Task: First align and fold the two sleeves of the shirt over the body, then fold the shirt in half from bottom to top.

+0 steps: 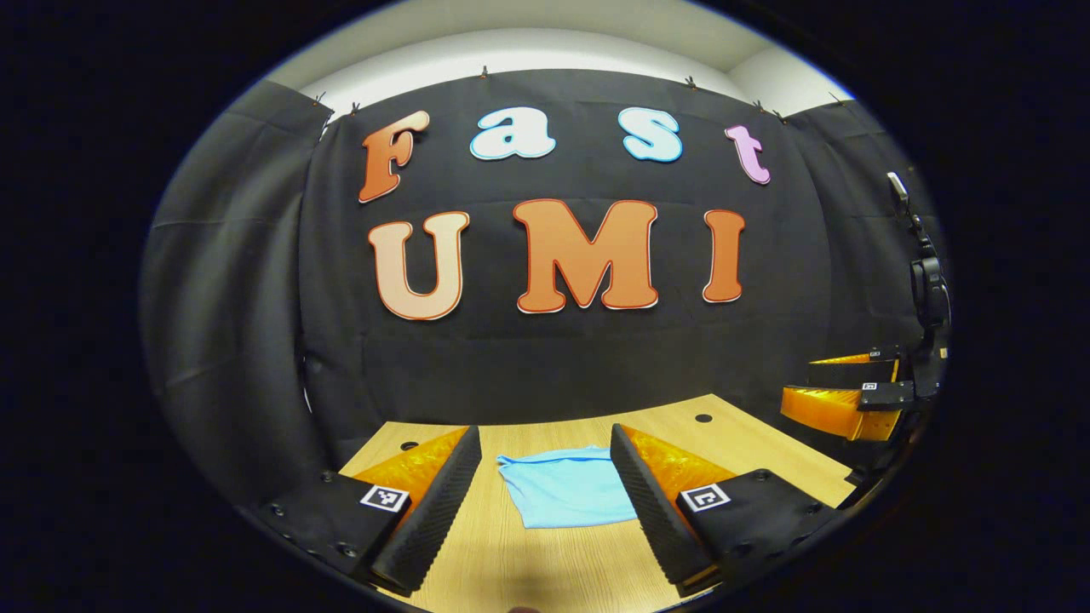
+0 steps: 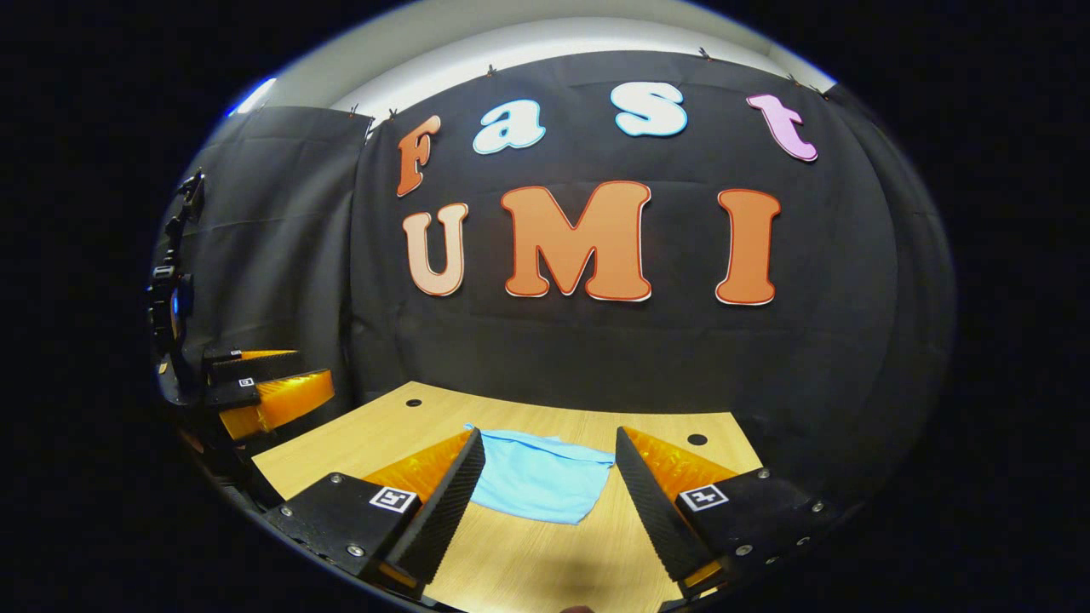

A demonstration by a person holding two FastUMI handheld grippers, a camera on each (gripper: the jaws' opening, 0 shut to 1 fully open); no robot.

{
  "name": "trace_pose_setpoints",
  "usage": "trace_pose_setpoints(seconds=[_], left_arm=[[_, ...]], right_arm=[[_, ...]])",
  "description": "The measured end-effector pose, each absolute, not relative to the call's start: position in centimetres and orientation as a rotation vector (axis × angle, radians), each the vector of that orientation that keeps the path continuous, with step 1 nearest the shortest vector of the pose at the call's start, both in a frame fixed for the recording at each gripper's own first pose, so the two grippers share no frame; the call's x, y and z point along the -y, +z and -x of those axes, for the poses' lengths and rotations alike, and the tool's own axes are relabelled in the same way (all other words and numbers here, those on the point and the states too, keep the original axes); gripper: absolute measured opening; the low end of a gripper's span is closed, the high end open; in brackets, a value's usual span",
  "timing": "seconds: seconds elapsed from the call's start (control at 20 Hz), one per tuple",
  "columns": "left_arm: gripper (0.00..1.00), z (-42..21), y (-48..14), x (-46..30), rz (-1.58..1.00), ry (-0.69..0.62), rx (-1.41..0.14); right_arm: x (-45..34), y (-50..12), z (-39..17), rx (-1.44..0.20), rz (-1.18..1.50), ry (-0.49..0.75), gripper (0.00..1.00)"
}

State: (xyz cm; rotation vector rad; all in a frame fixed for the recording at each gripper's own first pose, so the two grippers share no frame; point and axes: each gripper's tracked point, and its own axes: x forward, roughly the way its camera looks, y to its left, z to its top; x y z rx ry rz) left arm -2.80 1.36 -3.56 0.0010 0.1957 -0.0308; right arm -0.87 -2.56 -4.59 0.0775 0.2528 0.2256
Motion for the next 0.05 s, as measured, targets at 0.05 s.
trace_pose_setpoints(seconds=[0.05], left_arm=[[1.00, 2.84, -3.11, -1.92, 0.003, -0.026, -0.195]], right_arm=[[2.19, -4.51, 0.86, -0.261, -0.084, 0.229, 0.96]])
